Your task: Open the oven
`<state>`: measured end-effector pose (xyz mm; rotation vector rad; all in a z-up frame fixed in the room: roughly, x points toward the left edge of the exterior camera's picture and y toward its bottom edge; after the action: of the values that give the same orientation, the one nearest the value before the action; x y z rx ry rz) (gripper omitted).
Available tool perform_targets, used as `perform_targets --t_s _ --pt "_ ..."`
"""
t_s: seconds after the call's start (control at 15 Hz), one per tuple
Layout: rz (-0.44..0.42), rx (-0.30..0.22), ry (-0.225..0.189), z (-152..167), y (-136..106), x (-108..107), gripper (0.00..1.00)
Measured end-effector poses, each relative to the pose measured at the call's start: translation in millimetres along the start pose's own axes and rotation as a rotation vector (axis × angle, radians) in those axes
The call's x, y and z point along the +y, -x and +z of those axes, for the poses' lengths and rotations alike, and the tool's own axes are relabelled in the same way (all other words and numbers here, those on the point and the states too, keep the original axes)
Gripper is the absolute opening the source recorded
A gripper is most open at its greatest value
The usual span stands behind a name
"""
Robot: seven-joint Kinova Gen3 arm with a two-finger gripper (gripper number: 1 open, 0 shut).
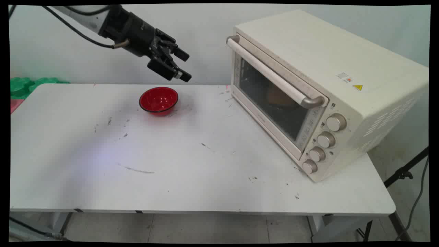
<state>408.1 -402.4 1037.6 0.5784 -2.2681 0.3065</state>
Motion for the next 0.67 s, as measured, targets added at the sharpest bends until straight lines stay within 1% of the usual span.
perform_targets --t_s 0.4,0.67 --pt "-0.060 0.004 -0.028 -3.2 -17.6 12.7 1.00" --pt "-0.108 0.011 -0.054 2.9 -31.8 20.0 1.00"
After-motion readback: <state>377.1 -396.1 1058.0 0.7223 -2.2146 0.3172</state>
